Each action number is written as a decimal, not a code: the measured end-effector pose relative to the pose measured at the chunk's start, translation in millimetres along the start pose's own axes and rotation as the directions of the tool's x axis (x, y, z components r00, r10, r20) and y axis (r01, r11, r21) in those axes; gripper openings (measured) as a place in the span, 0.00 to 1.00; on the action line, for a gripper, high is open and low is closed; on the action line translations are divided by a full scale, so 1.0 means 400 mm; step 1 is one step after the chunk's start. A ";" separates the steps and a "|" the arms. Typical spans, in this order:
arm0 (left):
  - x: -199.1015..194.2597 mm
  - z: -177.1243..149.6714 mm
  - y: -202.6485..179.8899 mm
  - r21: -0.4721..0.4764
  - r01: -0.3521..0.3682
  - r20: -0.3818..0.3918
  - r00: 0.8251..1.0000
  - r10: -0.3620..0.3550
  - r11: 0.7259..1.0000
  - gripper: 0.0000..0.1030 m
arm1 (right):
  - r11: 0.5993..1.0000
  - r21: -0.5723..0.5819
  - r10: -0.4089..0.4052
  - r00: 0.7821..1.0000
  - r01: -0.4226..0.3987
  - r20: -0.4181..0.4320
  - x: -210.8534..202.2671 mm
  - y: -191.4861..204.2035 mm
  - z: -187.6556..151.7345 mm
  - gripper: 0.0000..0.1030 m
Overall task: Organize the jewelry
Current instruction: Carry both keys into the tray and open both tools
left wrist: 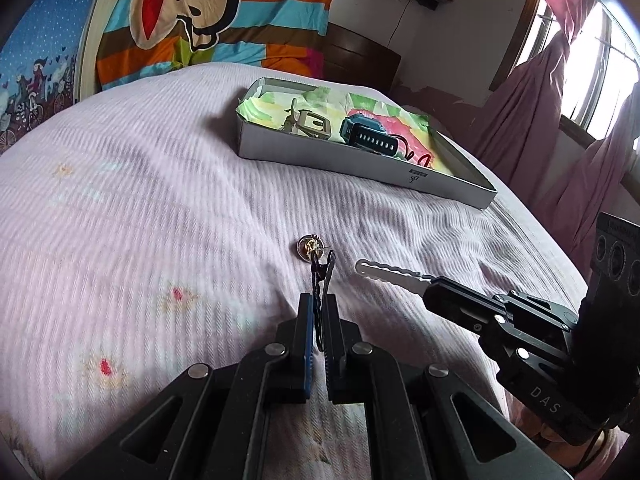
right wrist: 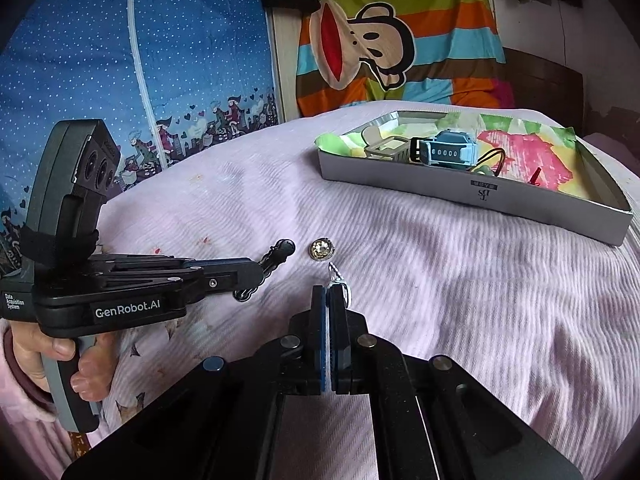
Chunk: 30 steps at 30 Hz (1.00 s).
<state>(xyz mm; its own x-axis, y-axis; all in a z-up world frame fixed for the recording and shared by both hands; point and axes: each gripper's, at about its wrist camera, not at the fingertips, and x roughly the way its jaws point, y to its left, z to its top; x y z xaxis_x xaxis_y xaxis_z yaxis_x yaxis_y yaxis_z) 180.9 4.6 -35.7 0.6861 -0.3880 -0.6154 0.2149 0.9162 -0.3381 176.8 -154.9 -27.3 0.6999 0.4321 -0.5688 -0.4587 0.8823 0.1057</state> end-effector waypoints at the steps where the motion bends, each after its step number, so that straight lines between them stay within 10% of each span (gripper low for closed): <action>1: -0.002 0.000 -0.004 0.006 -0.001 0.003 1.000 0.001 1.000 0.05 | 1.000 0.009 -0.001 1.000 0.001 0.003 -0.003 -0.005 -0.001 0.02; 16: -0.022 0.071 -0.042 0.036 0.021 0.083 0.996 -0.024 0.999 0.04 | 0.996 0.070 -0.064 0.992 0.056 0.110 -0.058 -0.068 0.019 0.02; 30: 0.161 0.367 -0.101 0.009 0.082 0.122 0.989 -0.083 0.997 0.05 | 0.979 0.094 -0.196 0.950 0.179 0.242 -0.070 -0.241 0.243 0.02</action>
<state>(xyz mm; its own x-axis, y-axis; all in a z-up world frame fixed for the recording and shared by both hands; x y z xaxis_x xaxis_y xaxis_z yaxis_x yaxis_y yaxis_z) 318.6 -42.9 42.9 0.7457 -0.4473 -0.4939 0.2767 0.8822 -0.3811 254.7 -233.7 57.6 0.8876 0.2825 -0.3638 -0.2729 0.9588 0.0785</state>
